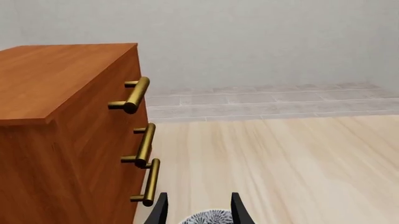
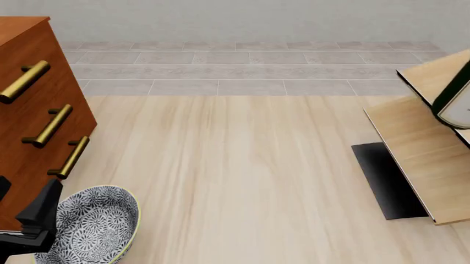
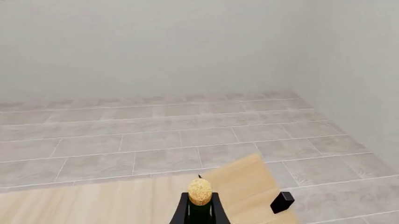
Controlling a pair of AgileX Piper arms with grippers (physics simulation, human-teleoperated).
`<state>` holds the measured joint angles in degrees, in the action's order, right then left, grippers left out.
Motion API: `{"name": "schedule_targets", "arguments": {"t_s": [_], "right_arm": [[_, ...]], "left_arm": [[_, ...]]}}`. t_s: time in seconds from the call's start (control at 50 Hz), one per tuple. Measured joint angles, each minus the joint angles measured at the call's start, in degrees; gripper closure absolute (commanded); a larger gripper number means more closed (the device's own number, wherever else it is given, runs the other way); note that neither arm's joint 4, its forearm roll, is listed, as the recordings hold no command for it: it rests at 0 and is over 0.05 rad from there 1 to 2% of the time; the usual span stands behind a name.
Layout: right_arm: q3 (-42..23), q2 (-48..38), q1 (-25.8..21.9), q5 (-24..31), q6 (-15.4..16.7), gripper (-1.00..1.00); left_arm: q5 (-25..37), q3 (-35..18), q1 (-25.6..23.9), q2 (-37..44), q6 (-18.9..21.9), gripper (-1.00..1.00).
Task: Put the wine bottle on the wine rack.
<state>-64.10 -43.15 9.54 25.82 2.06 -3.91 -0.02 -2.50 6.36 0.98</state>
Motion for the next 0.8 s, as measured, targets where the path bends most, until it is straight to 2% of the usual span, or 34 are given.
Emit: {"name": "schedule_targets", "arguments": {"t_s": [0.8], "right_arm": [[2.6,-3.4,4.6,-4.1,-4.7,1.00]], "left_arm": [[0.7,0.0,0.2,-0.5,-0.4,-1.00]]}}
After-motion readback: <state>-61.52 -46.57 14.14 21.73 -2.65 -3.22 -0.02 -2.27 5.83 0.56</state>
